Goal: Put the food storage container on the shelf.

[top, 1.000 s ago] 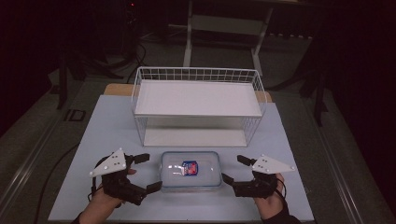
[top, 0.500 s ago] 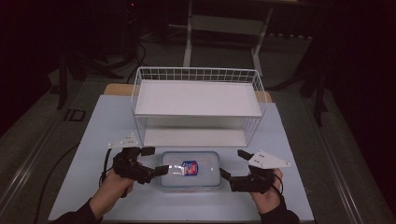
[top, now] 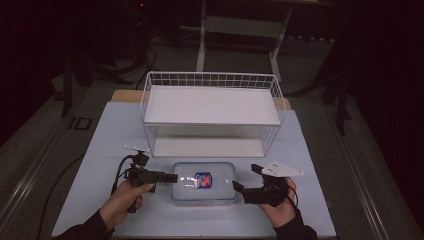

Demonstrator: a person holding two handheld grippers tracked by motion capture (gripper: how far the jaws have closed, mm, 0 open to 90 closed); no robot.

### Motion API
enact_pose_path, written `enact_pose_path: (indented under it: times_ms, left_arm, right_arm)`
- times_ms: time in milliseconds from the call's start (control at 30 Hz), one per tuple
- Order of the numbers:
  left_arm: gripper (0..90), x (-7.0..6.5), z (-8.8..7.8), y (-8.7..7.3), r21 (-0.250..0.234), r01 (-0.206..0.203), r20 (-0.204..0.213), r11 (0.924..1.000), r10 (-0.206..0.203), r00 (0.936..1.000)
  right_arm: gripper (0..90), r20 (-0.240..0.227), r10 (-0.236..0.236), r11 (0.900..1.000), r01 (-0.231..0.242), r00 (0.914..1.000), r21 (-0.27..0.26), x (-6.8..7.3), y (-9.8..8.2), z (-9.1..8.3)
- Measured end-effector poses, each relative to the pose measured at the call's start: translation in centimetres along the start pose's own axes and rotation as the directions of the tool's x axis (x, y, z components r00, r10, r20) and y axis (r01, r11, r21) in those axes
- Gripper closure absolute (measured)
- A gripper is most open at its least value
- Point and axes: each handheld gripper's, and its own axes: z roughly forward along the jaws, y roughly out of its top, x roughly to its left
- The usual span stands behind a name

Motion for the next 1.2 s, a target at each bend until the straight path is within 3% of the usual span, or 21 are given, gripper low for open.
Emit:
enact_pose_path:
  times_ms: [167,333,400,467,533,700,900,1133,1200]
  left_arm:
    - [21.5,0.9,0.5,-0.1,0.034,0.059,0.035,0.9977,-0.061,0.9976]
    - [36.1,1.5,1.0,-0.4,0.069,0.083,0.065,0.9942,-0.087,0.9941]
    - [39.4,1.9,1.1,-0.5,0.069,0.111,0.112,0.9914,-0.118,0.9867]
    - [42.3,1.9,1.0,-0.5,0.067,0.097,0.111,0.9931,-0.104,0.9883]
    - [47.7,1.7,0.7,-0.5,0.060,0.074,0.105,0.9955,-0.080,0.9912]
    - [48.8,1.8,0.6,-0.7,0.049,0.074,0.117,0.9960,-0.080,0.9899]
    - [53.4,1.1,0.0,-1.0,0.047,0.028,0.133,0.9985,-0.034,0.9906]
    - [56.0,0.5,-0.4,-1.6,0.043,-0.029,0.144,0.9987,0.022,0.9893]
    - [57.0,0.5,-0.5,-1.7,0.042,-0.034,0.150,0.9985,0.027,0.9883]
  right_arm:
    - [13.0,-0.024,0.024,0.999,-0.023,0.9994,0.025,-0.2,-0.3,0.4]
    - [15.3,-0.046,0.065,0.997,-0.063,0.9968,0.054,-0.6,-0.4,0.7]
    - [16.8,-0.051,0.088,0.994,-0.084,0.9949,0.070,-0.8,-0.5,0.9]
    - [19.7,-0.058,0.138,0.987,-0.133,0.9887,0.086,-1.3,-0.7,1.0]
    - [20.5,-0.070,0.180,0.981,-0.173,0.9812,0.092,-1.7,-0.8,1.0]
    - [21.9,-0.119,0.274,0.958,-0.260,0.9542,0.120,-2.2,-1.2,1.4]
    - [23.6,-0.144,0.376,0.921,-0.352,0.9153,0.166,-2.9,-1.7,2.0]
    - [27.2,-0.155,0.413,0.902,-0.381,0.8972,0.202,-3.3,-1.9,2.4]
    - [31.4,-0.186,0.434,0.891,-0.389,0.8813,0.235,-3.4,-2.1,2.7]
